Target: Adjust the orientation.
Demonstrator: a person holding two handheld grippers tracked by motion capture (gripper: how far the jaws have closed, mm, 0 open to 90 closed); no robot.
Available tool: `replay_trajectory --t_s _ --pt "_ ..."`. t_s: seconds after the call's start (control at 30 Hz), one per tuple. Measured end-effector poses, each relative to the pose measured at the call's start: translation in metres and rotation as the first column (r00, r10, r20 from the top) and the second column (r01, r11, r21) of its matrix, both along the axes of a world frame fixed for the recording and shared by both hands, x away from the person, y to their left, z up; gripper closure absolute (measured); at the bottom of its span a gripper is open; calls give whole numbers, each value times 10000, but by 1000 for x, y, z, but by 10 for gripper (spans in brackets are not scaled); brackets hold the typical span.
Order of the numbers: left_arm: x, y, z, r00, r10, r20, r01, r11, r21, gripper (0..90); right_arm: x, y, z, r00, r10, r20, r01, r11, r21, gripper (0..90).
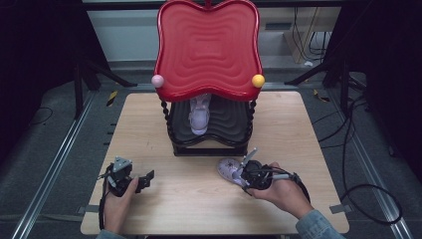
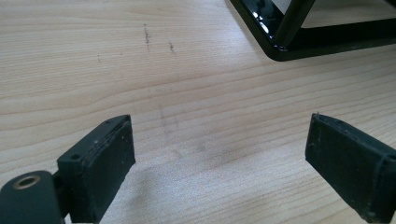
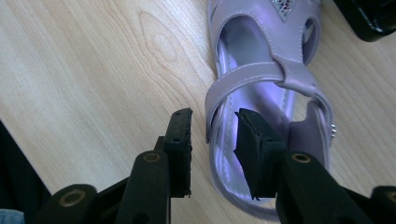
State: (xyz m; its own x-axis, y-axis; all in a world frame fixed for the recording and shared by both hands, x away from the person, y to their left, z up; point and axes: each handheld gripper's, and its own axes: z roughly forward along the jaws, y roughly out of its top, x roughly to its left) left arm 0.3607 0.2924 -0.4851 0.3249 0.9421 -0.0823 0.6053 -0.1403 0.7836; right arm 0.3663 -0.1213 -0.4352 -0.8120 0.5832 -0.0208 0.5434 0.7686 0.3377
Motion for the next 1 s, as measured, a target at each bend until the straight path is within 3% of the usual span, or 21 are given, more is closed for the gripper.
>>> replay_trajectory --t_s 0.4,0.9,1.0 --pt "0 -1 0 10000 -58 -33 58 10000 81 78 8 2 -18 9993 -126 -357 114 9994 -317 738" --pt "0 0 0 10000 -45 -9 45 10000 87 79 13 2 -18 9965 -11 -832 -13 9996 -287 856" --pt "0 1 1 10000 -14 18 14 9999 108 79 14 -1 -15 9964 -91 -842 92 10000 11 864"
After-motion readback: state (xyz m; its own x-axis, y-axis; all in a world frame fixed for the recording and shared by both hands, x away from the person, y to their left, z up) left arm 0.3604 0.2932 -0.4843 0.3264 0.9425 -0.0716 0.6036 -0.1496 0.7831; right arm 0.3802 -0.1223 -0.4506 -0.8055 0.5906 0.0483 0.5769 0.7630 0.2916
